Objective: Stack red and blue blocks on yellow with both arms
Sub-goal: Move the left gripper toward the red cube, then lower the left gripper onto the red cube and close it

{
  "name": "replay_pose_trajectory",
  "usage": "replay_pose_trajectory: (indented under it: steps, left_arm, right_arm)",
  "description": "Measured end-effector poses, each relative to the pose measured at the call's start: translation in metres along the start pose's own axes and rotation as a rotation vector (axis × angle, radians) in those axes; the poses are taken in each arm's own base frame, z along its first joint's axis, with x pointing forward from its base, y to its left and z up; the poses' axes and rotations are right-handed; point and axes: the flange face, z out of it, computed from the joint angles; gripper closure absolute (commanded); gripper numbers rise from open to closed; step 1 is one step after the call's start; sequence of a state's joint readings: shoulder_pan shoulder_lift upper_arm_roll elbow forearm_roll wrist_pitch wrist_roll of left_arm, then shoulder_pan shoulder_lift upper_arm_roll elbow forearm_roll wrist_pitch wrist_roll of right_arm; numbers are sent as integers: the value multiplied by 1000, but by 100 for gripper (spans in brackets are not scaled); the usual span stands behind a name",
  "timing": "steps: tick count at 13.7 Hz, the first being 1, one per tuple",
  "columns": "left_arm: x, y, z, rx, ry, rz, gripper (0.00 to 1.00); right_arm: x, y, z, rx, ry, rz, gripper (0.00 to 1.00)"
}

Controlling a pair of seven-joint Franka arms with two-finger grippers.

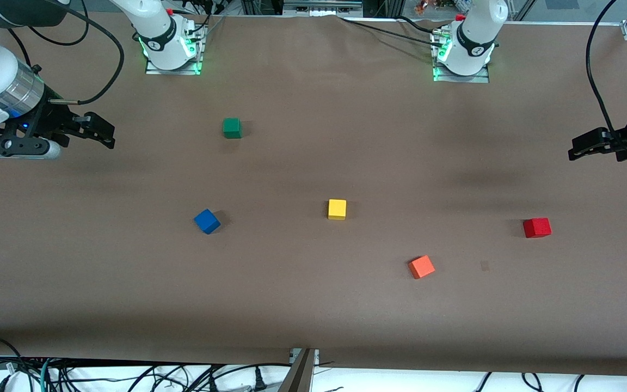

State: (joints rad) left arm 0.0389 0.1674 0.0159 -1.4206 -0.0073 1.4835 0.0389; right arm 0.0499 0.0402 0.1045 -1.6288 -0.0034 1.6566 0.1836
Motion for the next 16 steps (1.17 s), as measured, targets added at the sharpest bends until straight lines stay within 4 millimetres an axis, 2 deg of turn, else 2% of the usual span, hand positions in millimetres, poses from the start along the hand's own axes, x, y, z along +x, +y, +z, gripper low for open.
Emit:
replay_pose_trajectory:
  steps: [4,7,10,13,16]
  left_arm:
    - [2,-3,2,0,-4,-5,0]
    - [11,-11,20,0,-33,-20,0]
    - [39,-48,68,-4,-66,-73,0]
    - [75,-71,132,-4,-64,-102,0]
    - [99,-96,201,-5,-78,-134,0]
  right_arm:
    - [0,0,0,0,0,0,0]
    - [0,0,0,0,0,0,0]
    - [0,0,0,0,0,0,0]
    - [0,0,0,0,0,0,0]
    - [0,0,0,0,0,0,0]
